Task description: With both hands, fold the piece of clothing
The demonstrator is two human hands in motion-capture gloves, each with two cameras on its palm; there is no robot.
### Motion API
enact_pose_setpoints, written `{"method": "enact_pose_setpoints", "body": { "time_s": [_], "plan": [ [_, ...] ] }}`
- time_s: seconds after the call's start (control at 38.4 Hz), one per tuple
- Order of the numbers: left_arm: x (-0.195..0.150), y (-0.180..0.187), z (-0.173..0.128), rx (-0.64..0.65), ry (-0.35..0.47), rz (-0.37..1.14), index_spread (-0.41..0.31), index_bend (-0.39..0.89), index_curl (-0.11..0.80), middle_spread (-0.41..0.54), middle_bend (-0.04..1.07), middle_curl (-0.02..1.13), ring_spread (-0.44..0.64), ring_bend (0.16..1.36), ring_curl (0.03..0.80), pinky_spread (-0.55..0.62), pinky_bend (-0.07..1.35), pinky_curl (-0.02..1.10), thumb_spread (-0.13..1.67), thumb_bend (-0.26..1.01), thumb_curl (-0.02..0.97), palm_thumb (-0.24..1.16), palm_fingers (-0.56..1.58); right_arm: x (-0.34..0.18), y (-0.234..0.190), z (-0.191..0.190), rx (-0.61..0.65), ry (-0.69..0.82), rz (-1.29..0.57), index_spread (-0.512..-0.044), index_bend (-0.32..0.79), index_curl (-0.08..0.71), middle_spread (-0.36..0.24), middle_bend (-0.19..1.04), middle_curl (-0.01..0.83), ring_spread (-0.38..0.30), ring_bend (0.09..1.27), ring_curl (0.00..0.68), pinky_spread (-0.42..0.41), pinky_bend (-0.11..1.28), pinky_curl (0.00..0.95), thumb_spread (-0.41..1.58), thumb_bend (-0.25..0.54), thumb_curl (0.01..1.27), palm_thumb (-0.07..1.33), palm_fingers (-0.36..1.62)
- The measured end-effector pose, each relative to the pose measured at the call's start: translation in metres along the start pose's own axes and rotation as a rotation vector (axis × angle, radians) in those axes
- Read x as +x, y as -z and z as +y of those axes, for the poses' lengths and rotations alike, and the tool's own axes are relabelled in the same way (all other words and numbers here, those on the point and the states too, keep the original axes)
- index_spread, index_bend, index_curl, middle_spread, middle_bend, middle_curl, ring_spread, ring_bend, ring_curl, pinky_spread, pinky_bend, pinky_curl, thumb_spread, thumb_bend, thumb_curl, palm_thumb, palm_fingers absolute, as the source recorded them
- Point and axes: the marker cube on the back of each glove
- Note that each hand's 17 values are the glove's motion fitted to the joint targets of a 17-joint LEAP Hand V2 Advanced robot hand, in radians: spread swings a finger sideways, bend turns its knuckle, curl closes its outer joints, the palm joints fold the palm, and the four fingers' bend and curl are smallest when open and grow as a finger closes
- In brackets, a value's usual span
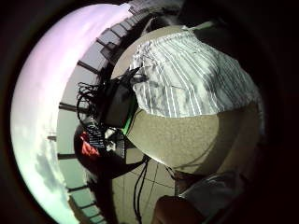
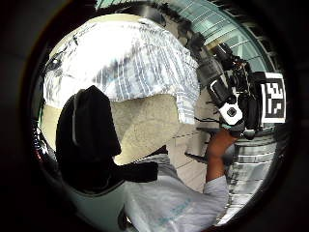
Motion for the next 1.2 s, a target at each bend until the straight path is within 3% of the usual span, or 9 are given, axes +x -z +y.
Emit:
{"method": "enact_pose_setpoints", "body": {
  "time_s": [0.26, 0.47, 0.6, 0.73, 0.83, 0.94, 0.99, 1.07, 1.2],
  "plan": [
    [-0.015, -0.020, 0.001, -0.038, -0.011, -0.032, -0.077, 0.15, 0.238, 0.016, 0.18, 0.26, 0.27, 0.54, 0.242, 0.42, 0.47, 0.20, 1.31, 0.15, 0.226, 0.28, 0.38, 0.004, -0.006, 0.014, -0.045, -0.009, 0.001, -0.411, 0.17, 0.250, -0.048, 0.18, 0.215, 0.147, 0.23, 0.154, 0.260, 0.41, 0.257, 1.22, 0.064, 0.14, 0.26, 0.14],
    [-0.044, -0.087, -0.017, -0.174, 0.032, -0.115, -0.044, 0.09, 0.233, 0.039, 0.16, 0.27, 0.28, 0.57, 0.264, 0.41, 0.55, 0.24, 1.17, 0.07, 0.260, 0.27, 0.31, 0.010, -0.064, 0.020, -0.209, -0.032, -0.014, -0.394, 0.09, 0.238, -0.049, 0.19, 0.243, 0.150, 0.27, 0.183, 0.260, 0.47, 0.293, 1.15, 0.013, 0.17, 0.27, 0.12],
    [-0.063, -0.128, -0.036, -0.207, 0.018, -0.044, -0.016, 0.09, 0.223, 0.060, 0.17, 0.28, 0.28, 0.60, 0.276, 0.39, 0.62, 0.26, 1.13, 0.04, 0.274, 0.30, 0.27, 0.018, -0.096, 0.015, -0.231, -0.052, 0.025, -0.384, 0.06, 0.207, -0.033, 0.18, 0.255, 0.150, 0.34, 0.213, 0.258, 0.55, 0.322, 1.11, -0.007, 0.20, 0.30, 0.10],
    [-0.078, -0.164, -0.055, -0.202, -0.001, 0.035, -0.003, 0.11, 0.224, 0.062, 0.18, 0.29, 0.26, 0.64, 0.283, 0.38, 0.64, 0.27, 1.11, 0.01, 0.279, 0.30, 0.29, 0.025, -0.117, 0.003, -0.216, -0.048, 0.001, -0.372, 0.07, 0.179, -0.030, 0.20, 0.266, 0.137, 0.42, 0.241, 0.246, 0.61, 0.341, 1.10, 0.030, 0.24, 0.42, 0.15],
    [-0.075, -0.151, -0.056, -0.063, 0.012, -0.021, -0.078, 0.24, 0.273, -0.035, 0.23, 0.30, 0.14, 0.61, 0.268, 0.29, 0.56, 0.24, 1.14, 0.03, 0.290, 0.37, 0.54, 0.031, -0.126, -0.008, -0.145, -0.032, -0.023, -0.376, 0.20, 0.218, -0.073, 0.19, 0.277, 0.063, 0.45, 0.245, 0.208, 0.58, 0.329, 1.14, 0.107, 0.28, 0.59, 0.36],
    [-0.072, -0.148, -0.060, 0.059, 0.032, -0.098, -0.156, 0.34, 0.326, -0.128, 0.24, 0.32, -0.01, 0.57, 0.268, 0.16, 0.51, 0.24, 1.16, 0.07, 0.309, 0.48, 0.79, 0.035, -0.136, -0.022, -0.017, -0.023, -0.015, -0.372, 0.26, 0.264, -0.143, 0.20, 0.289, -0.063, 0.48, 0.261, 0.100, 0.57, 0.323, 1.19, 0.173, 0.32, 0.73, 0.68],
    [-0.069, -0.147, -0.063, 0.118, 0.032, -0.116, -0.180, 0.33, 0.338, -0.156, 0.23, 0.33, -0.05, 0.57, 0.278, 0.11, 0.49, 0.25, 1.16, 0.07, 0.313, 0.51, 0.82, 0.035, -0.131, -0.024, 0.043, -0.019, -0.011, -0.366, 0.25, 0.279, -0.159, 0.19, 0.296, -0.099, 0.48, 0.267, 0.067, 0.56, 0.324, 1.20, 0.182, 0.33, 0.76, 0.72],
    [-0.065, -0.136, -0.061, 0.181, 0.026, -0.129, -0.232, 0.34, 0.355, -0.210, 0.23, 0.34, -0.15, 0.56, 0.279, -0.01, 0.48, 0.25, 1.15, 0.12, 0.351, 0.64, 1.03, 0.029, -0.111, -0.021, 0.125, 0.001, -0.024, -0.351, 0.25, 0.295, -0.190, 0.26, 0.327, -0.155, 0.48, 0.275, -0.011, 0.52, 0.315, 1.23, 0.231, 0.35, 0.86, 0.98],
    [-0.060, -0.094, -0.032, 0.130, 0.011, -0.137, -0.286, 0.31, 0.380, -0.272, 0.30, 0.39, -0.26, 0.56, 0.317, -0.12, 0.41, 0.27, 1.14, 0.12, 0.366, 0.70, 1.18, 0.025, -0.075, -0.004, 0.121, 0.073, -0.052, -0.325, 0.17, 0.322, -0.220, 0.38, 0.384, -0.217, 0.56, 0.333, -0.108, 0.44, 0.323, 1.26, 0.270, 0.36, 0.95, 1.23]
  ]
}}
